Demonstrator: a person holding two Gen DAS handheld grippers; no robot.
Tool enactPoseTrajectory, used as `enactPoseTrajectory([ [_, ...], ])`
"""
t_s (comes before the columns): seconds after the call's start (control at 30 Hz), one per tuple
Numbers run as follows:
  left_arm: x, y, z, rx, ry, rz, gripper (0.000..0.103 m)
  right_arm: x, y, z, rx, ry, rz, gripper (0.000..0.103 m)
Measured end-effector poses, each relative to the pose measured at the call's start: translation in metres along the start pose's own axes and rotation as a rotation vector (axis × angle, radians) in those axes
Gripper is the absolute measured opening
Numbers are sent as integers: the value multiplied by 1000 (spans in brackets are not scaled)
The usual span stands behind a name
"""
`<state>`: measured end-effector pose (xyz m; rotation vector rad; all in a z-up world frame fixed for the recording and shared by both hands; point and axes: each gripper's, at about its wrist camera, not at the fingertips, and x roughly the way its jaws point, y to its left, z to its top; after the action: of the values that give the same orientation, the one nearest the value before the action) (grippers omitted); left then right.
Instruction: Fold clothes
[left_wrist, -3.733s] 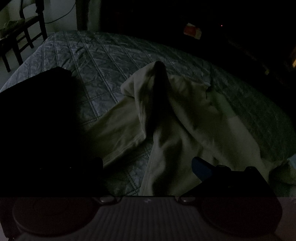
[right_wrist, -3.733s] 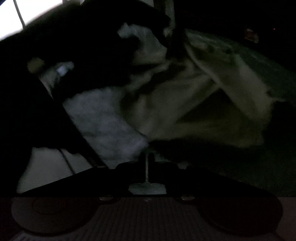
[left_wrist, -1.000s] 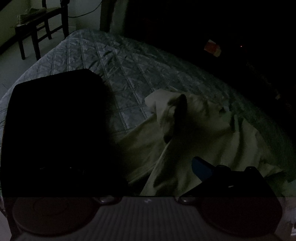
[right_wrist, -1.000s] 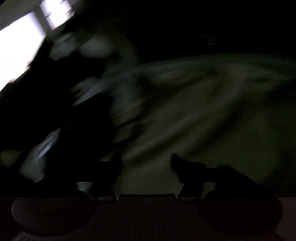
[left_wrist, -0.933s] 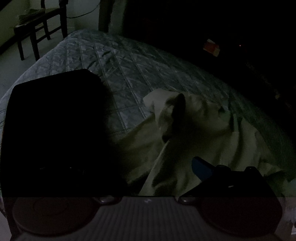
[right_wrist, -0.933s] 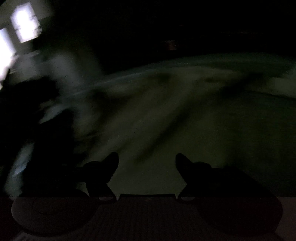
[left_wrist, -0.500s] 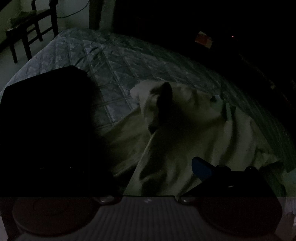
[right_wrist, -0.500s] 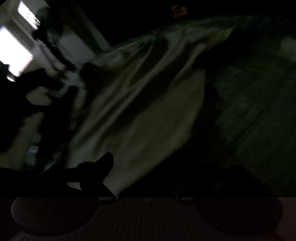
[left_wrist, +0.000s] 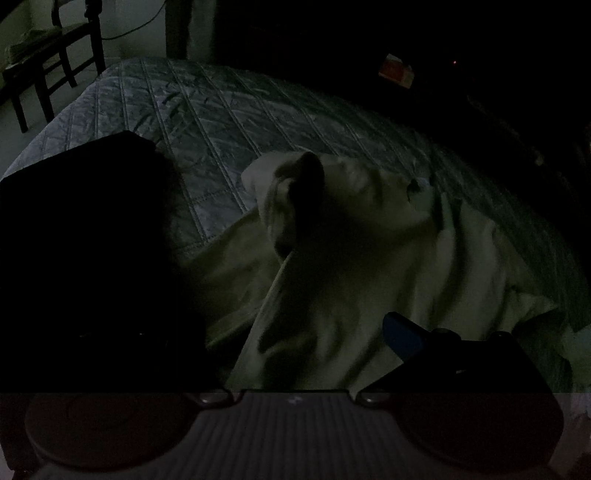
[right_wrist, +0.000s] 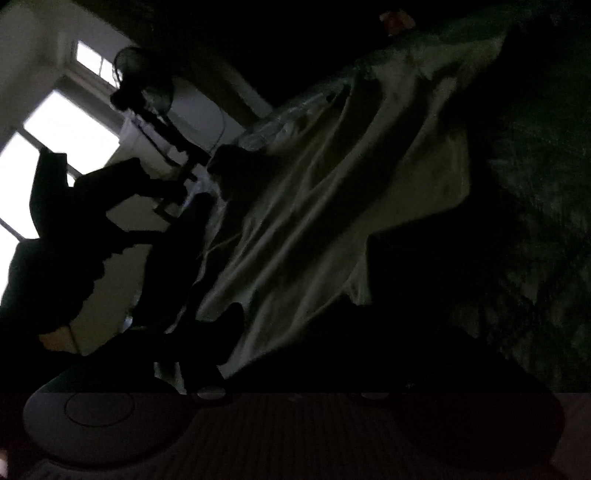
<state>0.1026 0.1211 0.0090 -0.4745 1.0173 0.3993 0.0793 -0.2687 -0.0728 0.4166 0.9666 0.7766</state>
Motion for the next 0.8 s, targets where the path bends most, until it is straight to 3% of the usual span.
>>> enactPoseTrajectory([
  [0.03,0,-1,0,1,1,0,102,2,10,-2,-69,29,-16,42],
  [0.1,1,-2,-1,3,1,-1,102,11,36,-9,-225,112,-12,41],
  [0.2,1,-4,-2,9,1,-2,102,15,55,-21,-270,199,-5,57],
  [0.27,2,-4,-2,10,5,1,102,3,54,-21,-197,159,1,58],
  [0.33,1,-3,-2,5,7,-2,102,-18,48,-18,-117,43,-27,62],
  [0.4,0,-3,-1,5,2,-4,102,-39,40,-17,-58,-82,-155,65],
  [0.43,-1,-3,-1,6,1,-6,102,-42,38,-17,-47,-81,-248,64],
  [0.5,-1,-4,-2,9,3,-9,102,-44,35,-19,-39,-67,-403,51],
  [0.63,-1,-5,-3,14,4,-6,102,-19,40,-18,-163,42,-537,45],
  [0.7,0,-4,-4,12,10,-5,102,-13,41,-22,-211,52,-611,46],
  [0.8,-1,-4,-3,9,5,-11,102,-10,43,-24,-226,35,-569,48],
])
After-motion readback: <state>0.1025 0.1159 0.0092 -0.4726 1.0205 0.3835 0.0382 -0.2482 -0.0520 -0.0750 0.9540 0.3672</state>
